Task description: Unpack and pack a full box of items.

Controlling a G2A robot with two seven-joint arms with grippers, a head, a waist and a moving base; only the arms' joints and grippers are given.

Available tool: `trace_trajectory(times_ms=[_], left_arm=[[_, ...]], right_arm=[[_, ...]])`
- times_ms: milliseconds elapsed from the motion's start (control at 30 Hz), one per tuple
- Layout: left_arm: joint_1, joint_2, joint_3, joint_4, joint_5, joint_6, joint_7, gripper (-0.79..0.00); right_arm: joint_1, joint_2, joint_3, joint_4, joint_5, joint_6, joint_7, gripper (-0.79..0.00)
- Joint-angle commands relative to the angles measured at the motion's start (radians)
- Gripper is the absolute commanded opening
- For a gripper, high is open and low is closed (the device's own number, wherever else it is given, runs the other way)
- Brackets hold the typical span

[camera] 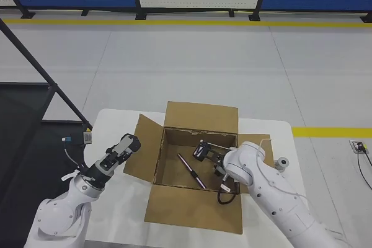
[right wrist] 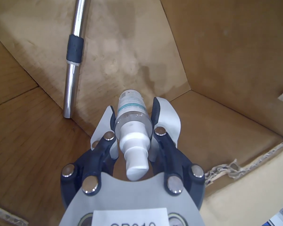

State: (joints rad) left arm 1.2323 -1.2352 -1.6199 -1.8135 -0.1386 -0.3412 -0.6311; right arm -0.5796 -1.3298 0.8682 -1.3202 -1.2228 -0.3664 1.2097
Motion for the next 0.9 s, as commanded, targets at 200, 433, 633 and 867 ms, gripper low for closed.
trace_trajectory(times_ms=[200, 433, 633, 867], left_arm=[[0.0, 0.0, 0.0, 0.0, 0.0, 0.0, 0.0, 0.0], [0.0, 0.0, 0.0, 0.0, 0.0, 0.0, 0.0, 0.0], [0.0, 0.0, 0.0, 0.0, 0.0, 0.0, 0.0, 0.0], [0.0, 0.0, 0.0, 0.0, 0.0, 0.0, 0.0, 0.0]], right_arm=[[-0.127, 0.043, 0.166, -0.299, -0.029, 0.075, -0.01, -0.785], [-0.32, 0.081, 0.358, -0.609, -0.115, 0.175, 0.004, -0.785], [-0.462, 0.101, 0.528, -0.756, -0.124, 0.23, 0.004, -0.785], [-0.6, 0.113, 0.643, -0.787, -0.088, 0.232, 0.007, -0.785]])
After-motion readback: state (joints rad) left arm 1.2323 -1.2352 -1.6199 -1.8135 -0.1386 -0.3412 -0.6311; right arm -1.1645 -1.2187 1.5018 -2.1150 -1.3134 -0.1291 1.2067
